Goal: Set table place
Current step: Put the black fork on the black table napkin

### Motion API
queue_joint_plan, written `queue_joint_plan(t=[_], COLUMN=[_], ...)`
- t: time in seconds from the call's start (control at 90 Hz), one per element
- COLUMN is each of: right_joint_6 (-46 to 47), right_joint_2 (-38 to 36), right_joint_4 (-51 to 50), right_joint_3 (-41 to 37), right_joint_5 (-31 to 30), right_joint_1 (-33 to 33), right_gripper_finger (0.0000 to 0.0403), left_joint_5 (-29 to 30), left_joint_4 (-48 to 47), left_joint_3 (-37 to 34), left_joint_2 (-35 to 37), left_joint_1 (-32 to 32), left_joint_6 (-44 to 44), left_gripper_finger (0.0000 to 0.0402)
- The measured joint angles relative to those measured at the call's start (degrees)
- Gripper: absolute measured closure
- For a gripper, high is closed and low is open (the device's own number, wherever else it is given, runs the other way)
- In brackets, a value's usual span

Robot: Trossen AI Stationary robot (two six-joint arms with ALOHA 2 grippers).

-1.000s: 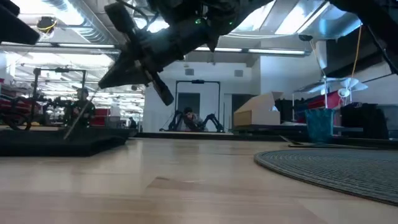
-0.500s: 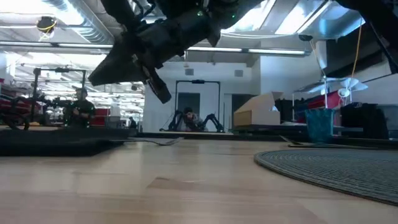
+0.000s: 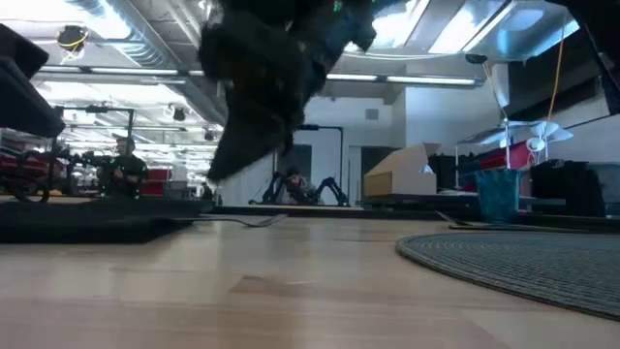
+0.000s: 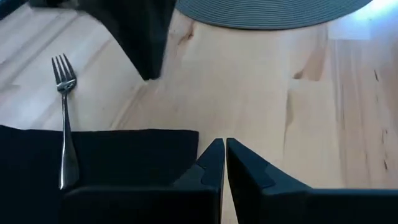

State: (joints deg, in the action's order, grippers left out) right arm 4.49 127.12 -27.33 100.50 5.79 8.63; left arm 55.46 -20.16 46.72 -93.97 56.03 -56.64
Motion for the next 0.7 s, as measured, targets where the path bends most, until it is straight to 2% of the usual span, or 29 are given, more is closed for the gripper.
queue_joint_plan(t=[0.2, 0.456, 0.544, 0.7], right_joint_6=[-9.23, -13.71, -13.81, -11.48], right_joint_2=[-4.24, -9.01, -9.92, -9.85], right_joint_4=[-1.12, -9.72, -12.08, -19.16], right_joint_3=[0.01, 0.06, 0.07, 0.01], right_joint_5=[-4.83, -9.28, -8.85, -2.5], right_joint_1=[2.01, 5.95, 7.29, 8.53], right_gripper_finger=[0.0402, 0.0402, 0.0403, 0.0403], left_joint_5=[-0.02, -2.03, -2.34, -4.08], left_joint_4=[0.02, 0.04, -0.33, -0.4], left_joint_3=[0.0, 0.37, 1.06, 2.05], left_joint_2=[0.02, 0.15, 0.17, 0.24], left_joint_1=[-0.4, -0.38, -0.38, -0.99], left_joint_6=[-1.76, -2.67, -1.69, -0.99], left_gripper_finger=[0.0402, 0.0402, 0.0402, 0.0402])
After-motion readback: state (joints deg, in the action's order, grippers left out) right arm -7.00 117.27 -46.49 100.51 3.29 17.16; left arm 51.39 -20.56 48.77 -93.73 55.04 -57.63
